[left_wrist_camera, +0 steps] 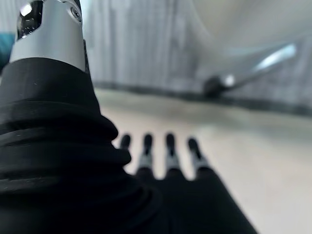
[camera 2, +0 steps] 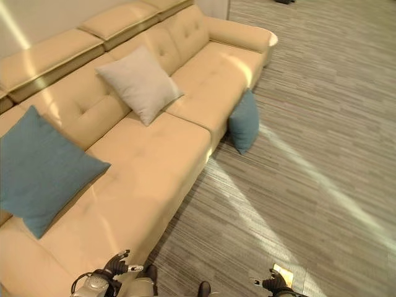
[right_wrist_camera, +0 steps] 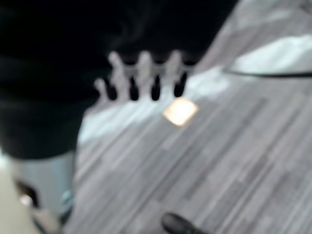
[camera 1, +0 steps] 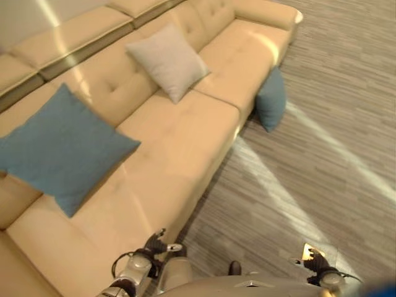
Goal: Pick up all the scattered cushions and arrange them neatly on the sofa.
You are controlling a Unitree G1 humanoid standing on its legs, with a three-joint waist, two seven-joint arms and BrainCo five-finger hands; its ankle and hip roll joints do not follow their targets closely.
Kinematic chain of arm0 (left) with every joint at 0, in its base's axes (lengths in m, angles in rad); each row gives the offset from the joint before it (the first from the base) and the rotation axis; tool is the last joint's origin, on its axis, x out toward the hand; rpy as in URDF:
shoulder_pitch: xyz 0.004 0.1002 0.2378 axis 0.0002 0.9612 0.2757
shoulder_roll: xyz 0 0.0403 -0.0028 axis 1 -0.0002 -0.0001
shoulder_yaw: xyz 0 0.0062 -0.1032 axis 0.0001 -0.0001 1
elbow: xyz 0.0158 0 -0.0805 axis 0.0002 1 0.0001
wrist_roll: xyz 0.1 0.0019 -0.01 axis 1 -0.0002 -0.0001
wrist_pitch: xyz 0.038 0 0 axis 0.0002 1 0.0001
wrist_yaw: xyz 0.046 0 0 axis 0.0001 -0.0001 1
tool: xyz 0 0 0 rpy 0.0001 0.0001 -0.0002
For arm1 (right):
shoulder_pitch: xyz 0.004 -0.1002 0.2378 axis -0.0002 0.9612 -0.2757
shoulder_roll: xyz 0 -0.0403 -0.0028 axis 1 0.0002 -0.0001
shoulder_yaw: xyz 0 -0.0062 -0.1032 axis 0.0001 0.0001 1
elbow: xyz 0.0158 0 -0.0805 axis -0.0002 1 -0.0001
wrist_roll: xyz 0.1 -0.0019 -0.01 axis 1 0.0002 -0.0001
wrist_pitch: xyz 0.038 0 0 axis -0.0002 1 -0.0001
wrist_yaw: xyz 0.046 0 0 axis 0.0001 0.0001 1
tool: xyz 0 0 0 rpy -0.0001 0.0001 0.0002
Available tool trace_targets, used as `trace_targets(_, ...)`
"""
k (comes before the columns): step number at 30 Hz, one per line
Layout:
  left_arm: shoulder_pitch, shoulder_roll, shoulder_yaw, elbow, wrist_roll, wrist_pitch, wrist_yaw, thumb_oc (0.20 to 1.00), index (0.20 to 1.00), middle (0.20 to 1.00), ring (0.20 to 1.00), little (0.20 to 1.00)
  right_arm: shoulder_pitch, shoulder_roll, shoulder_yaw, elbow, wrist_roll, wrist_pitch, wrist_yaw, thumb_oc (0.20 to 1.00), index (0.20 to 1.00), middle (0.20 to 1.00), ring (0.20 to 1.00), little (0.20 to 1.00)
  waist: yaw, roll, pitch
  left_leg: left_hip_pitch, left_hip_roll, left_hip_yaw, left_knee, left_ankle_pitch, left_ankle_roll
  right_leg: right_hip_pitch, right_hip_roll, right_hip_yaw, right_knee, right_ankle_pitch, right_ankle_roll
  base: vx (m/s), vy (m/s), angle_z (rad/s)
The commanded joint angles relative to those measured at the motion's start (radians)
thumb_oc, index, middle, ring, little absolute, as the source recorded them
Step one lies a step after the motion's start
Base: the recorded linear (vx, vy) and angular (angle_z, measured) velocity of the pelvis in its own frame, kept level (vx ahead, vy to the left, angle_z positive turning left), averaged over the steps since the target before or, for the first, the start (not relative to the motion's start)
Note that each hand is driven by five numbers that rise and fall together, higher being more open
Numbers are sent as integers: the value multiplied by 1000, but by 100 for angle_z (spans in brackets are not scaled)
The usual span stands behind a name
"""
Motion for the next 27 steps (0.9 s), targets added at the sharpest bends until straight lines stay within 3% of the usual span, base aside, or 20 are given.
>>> trace_targets(1,-40,4,19,50,-27,-13,21,1000,1000,1000,1000,1000,-12,-14,-11,23,33,-16,-15,1000,1000,1000,1000,1000,27,2,20,21,-33,85,5,-96,66,1,-13,17,-7,33,124,-5,119,-101)
trace_targets(3,-42,2,15,58,-18,-13,23,1000,1000,1000,1000,1000,-19,-15,-12,40,28,-10,-18,1000,1000,1000,1000,1000,24,1,19,34,-33,107,-14,-101,73,-23,-19,53,-13,55,137,-65,143,-100)
trace_targets(6,-48,15,13,46,-14,-12,26,1000,1000,1000,1000,1000,-45,-4,-3,43,33,-5,-14,1000,1000,1000,1000,1000,28,-4,38,40,-20,201,-25,-107,89,-87,-24,89,23,78,163,-104,112,-131)
trace_targets(7,-57,21,15,47,-16,-12,31,1000,1000,1000,1000,1000,-54,3,0,42,34,-3,-12,1000,1000,1000,1000,1000,36,-5,52,45,-9,234,-21,-114,93,-106,-29,62,46,78,166,-116,33,-131)
trace_targets(10,-60,42,31,49,-19,-5,33,1000,1000,1000,1000,1000,-59,14,7,37,30,0,-11,1000,1000,1000,1000,1000,53,2,52,66,33,316,-37,-111,87,-123,-112,-195,102,67,159,-41,-26,-156)
trace_targets(12,-53,53,44,52,-27,-4,29,1000,1000,1000,1000,1000,-54,17,2,35,35,-2,-10,1000,1000,1000,1000,1000,47,4,46,89,44,346,-45,-106,88,-120,-119,-244,124,56,154,35,-60,-82)
trace_targets(15,-50,55,46,65,-24,-7,25,1000,1000,1000,1000,1000,-44,13,-2,38,40,-4,-7,1000,1000,1000,1000,1000,33,-2,38,115,42,360,-39,-118,86,-94,-106,-224,96,38,140,106,-166,-32)
trace_targets(20,-55,34,51,68,-65,-7,27,1000,1000,1000,1000,1000,-32,10,-12,32,74,-19,-13,1000,1000,1000,1000,1000,14,-8,39,111,98,363,61,-134,54,-59,-66,-191,74,21,110,129,-271,-15)
trace_targets(22,-61,20,40,70,-65,-4,24,1000,1000,1000,1000,1000,-31,4,-22,28,87,-21,-18,1000,1000,1000,1000,1000,7,-6,52,63,143,375,207,-96,33,-28,-52,-196,59,15,91,161,-337,5)
trace_targets(23,-62,16,26,64,-57,1,24,1000,1000,1000,1000,1000,-28,-3,-27,27,92,-18,-23,1000,1000,1000,1000,1000,11,-13,62,0,157,356,341,-46,35,-6,-41,-195,52,8,71,211,-335,13)
trace_targets(24,-61,14,22,62,-56,1,24,1000,1000,1000,1000,1000,-27,-6,-26,25,96,-16,-22,1000,1000,1000,1000,1000,17,-14,68,-23,139,343,364,-59,47,8,-34,-185,46,4,68,223,-261,8)
trace_targets(26,-55,12,14,59,-58,-1,27,1000,1000,1000,1000,1000,-26,-6,-20,27,98,-16,-23,1000,1000,1000,1000,1000,37,-19,70,-82,61,308,341,-99,65,34,-21,-152,23,1,73,174,-98,-7)
trace_targets(27,-55,12,14,59,-58,-1,27,1000,1000,1000,1000,1000,-26,-6,-20,27,98,-16,-23,1000,1000,1000,1000,1000,36,-21,68,-84,59,308,338,-95,66,32,-22,-153,23,2,73,175,-76,-23)
